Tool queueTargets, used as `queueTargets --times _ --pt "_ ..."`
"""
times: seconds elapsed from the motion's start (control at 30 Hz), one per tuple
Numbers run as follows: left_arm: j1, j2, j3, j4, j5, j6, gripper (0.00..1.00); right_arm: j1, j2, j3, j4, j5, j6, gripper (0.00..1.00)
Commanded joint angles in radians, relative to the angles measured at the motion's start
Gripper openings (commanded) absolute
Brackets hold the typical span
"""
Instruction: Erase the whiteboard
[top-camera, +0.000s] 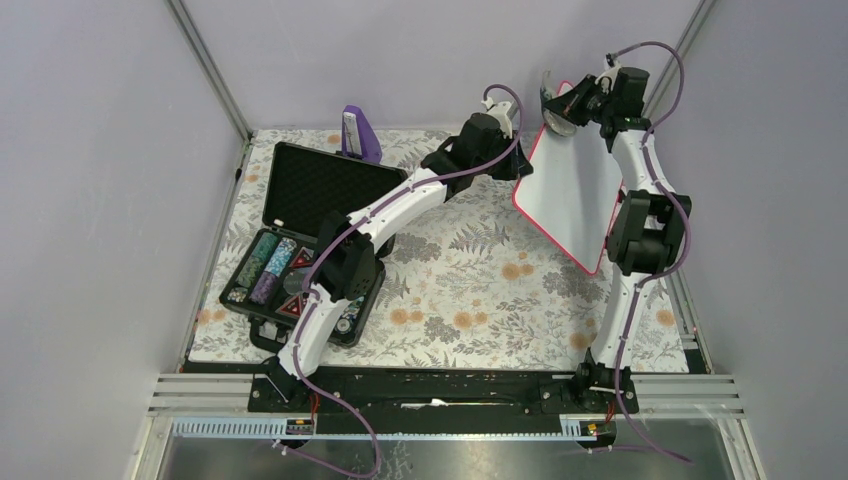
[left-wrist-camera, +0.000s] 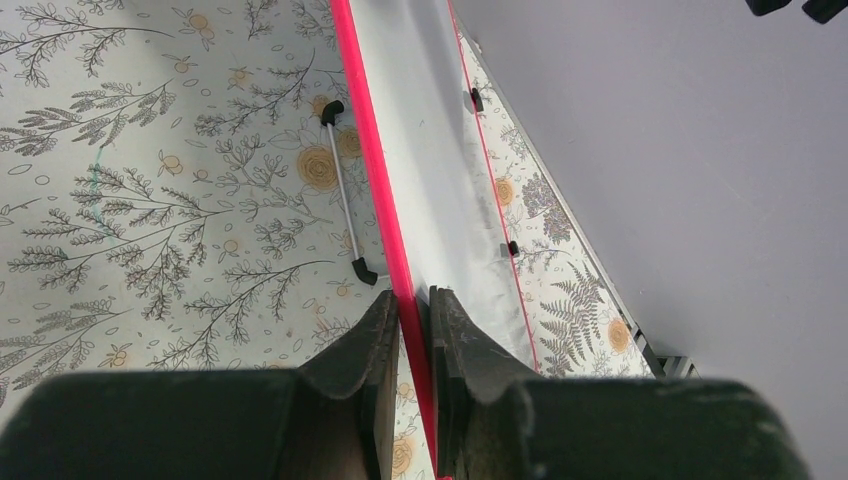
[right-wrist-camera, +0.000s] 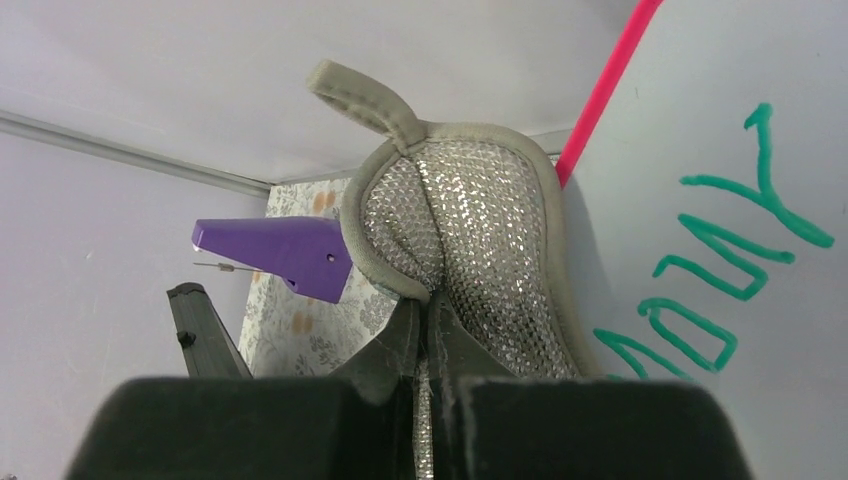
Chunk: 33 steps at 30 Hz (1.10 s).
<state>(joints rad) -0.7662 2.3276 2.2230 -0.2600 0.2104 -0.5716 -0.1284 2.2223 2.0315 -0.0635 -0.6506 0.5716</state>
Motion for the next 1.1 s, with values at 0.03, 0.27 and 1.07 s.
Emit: queueTargets --times 0.03,0.27,1.07 --pt "-0.033 0.048 -0.004 -0.039 0.032 0.059 0.00 -0.039 -0.073 -0.121 0.038 0.026 0.022 0.00" --pt "-0.033 0.047 -0.002 -0.034 0.033 0.057 0.00 -0.075 -0.043 -0.251 0.175 0.010 0.084 0.00" --pt "-0.033 0.051 0.002 -0.028 0.034 0.062 0.00 0.027 -0.168 -0.325 0.139 0.025 0.072 0.00"
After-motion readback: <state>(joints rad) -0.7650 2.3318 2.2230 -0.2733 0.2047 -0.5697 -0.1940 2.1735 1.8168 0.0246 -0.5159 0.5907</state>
